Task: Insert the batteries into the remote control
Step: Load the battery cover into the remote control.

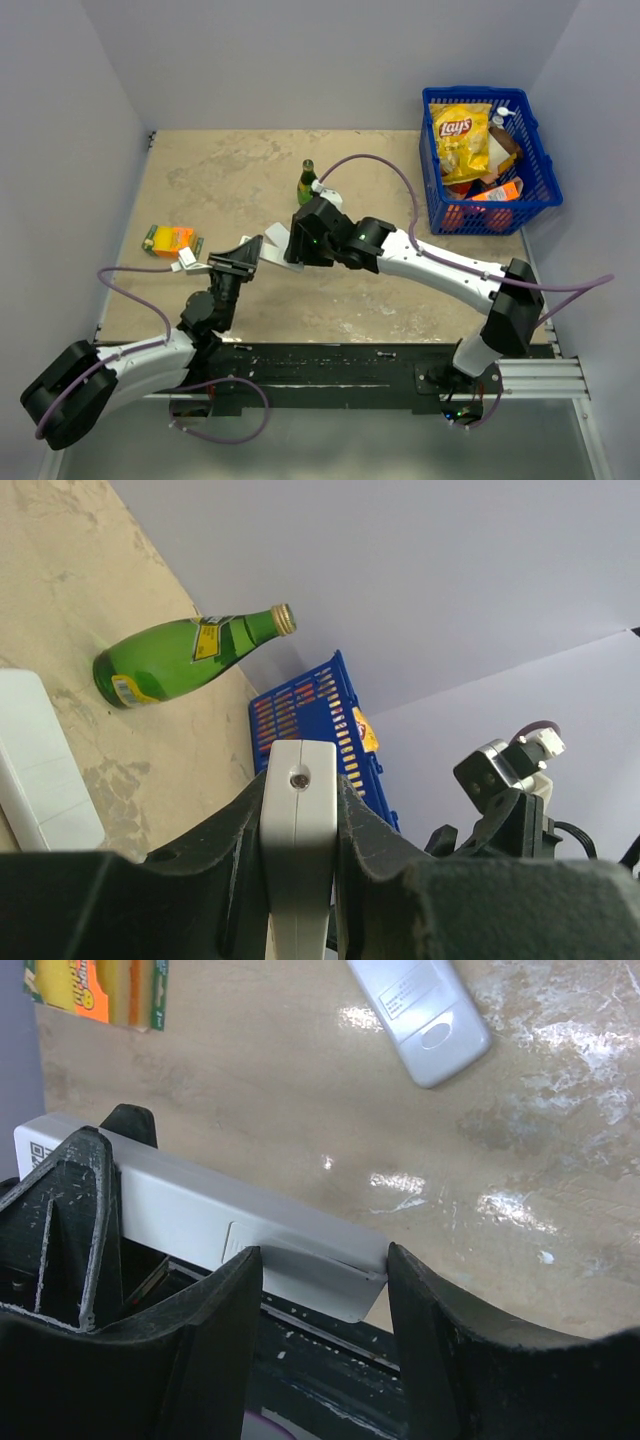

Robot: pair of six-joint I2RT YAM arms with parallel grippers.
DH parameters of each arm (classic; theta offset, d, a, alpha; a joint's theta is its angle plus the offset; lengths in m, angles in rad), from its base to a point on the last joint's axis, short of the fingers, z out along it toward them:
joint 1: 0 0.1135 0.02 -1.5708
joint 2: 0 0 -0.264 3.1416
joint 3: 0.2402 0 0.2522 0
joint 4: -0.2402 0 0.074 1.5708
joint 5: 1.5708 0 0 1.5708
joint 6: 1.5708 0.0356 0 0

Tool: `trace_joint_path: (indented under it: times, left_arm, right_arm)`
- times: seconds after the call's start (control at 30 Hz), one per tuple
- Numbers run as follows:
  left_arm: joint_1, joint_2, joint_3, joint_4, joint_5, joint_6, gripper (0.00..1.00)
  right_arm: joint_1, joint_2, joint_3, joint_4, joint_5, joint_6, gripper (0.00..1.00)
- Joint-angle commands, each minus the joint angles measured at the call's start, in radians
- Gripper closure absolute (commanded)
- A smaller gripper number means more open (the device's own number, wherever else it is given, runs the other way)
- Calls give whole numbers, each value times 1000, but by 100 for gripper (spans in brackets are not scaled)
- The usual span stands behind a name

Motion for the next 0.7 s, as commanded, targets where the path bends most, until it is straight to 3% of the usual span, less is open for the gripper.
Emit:
trace_joint_path:
  times: [0.0,0.5,0.57,0.67]
  left_arm:
    - [-36,-103,-209,296,70,-13,100]
    - [-36,-110,-234,254,35,-99,100]
    - [-36,-107,-225,242,38,-93,100]
    - [-36,-90,-210,242,58,-79,100]
  right_arm:
    - [21,-10,-36,100,-47,57,45]
    - [16,-68,-112,144,-41,80,41]
    - [14,-62,-110,140,-44,80,28]
    - [16,-45,-96,143,-63,80,20]
